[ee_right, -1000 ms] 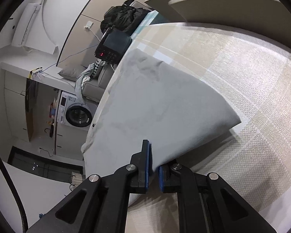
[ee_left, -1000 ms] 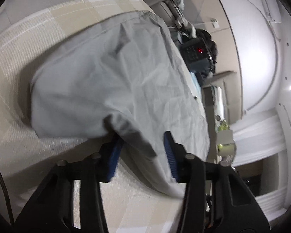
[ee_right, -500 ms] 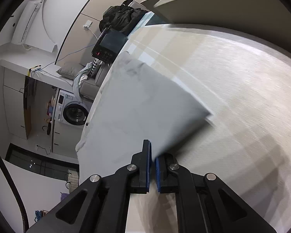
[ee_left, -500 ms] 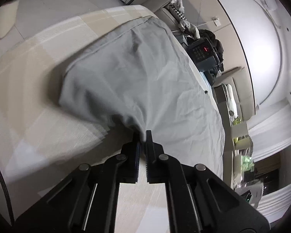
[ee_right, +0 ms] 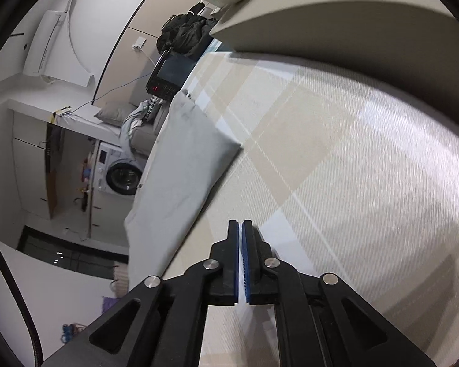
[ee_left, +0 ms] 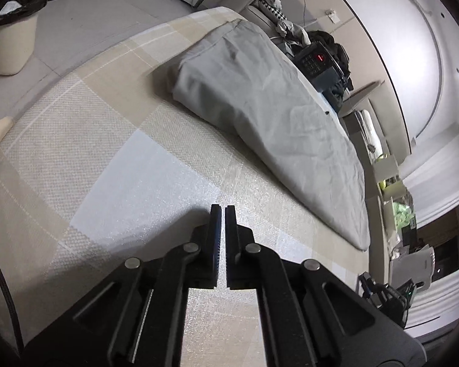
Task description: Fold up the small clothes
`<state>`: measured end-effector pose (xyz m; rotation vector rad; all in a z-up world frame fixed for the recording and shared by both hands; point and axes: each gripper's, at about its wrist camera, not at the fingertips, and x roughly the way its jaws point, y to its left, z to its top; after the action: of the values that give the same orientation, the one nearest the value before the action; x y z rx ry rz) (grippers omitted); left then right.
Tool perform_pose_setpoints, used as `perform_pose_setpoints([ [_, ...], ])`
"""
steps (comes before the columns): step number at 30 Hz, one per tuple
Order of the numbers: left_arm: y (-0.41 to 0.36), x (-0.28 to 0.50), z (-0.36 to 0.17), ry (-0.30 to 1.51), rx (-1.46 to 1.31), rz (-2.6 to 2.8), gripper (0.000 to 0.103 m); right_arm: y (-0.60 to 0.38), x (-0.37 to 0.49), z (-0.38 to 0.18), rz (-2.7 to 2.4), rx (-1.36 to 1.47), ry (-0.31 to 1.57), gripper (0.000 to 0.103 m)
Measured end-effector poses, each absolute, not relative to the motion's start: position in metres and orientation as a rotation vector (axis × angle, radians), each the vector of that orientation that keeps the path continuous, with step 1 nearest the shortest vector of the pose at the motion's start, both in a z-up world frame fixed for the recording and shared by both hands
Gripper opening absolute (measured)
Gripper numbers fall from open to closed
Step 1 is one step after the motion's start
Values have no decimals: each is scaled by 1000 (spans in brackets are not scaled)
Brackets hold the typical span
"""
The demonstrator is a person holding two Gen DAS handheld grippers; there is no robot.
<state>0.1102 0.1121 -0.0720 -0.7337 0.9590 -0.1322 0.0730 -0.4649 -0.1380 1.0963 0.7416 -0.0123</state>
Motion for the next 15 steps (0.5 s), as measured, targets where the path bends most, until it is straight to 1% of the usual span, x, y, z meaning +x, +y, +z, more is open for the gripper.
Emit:
perform_pose_setpoints([
  [1,115,111,-73,961,-747,-135,0,-465,74,-137,-9,1100,741,10],
  [3,117,116,-73,965,-770,-129,10,-464,82,-134,-9,1110,741,17],
  [4,116,120,-73,961,-797,-146,19,-462,87,-132,-5,1102,746,25],
  [5,114,129,-73,960,-815,-163,29,-457,94,-129,1,1091,753,35],
  [6,112,134,-71,958,-827,-169,35,-453,99,-126,8,1078,752,41],
  [7,110,139,-70,955,-834,-165,44,-448,108,-122,15,1061,756,51],
  [8,107,145,-68,951,-834,-166,52,-443,114,-120,19,1049,758,57],
  [9,103,154,-67,944,-834,-168,54,-436,125,-118,26,1034,757,58],
  [12,97,175,-69,932,-880,-161,54,-426,144,-118,39,1029,755,58],
  [13,96,182,-70,933,-915,-153,50,-424,148,-118,43,1035,753,58],
  [14,96,188,-72,941,-937,-148,38,-422,151,-118,41,1042,757,58],
  [15,95,194,-75,950,-968,-154,33,-421,152,-119,53,1059,759,58],
])
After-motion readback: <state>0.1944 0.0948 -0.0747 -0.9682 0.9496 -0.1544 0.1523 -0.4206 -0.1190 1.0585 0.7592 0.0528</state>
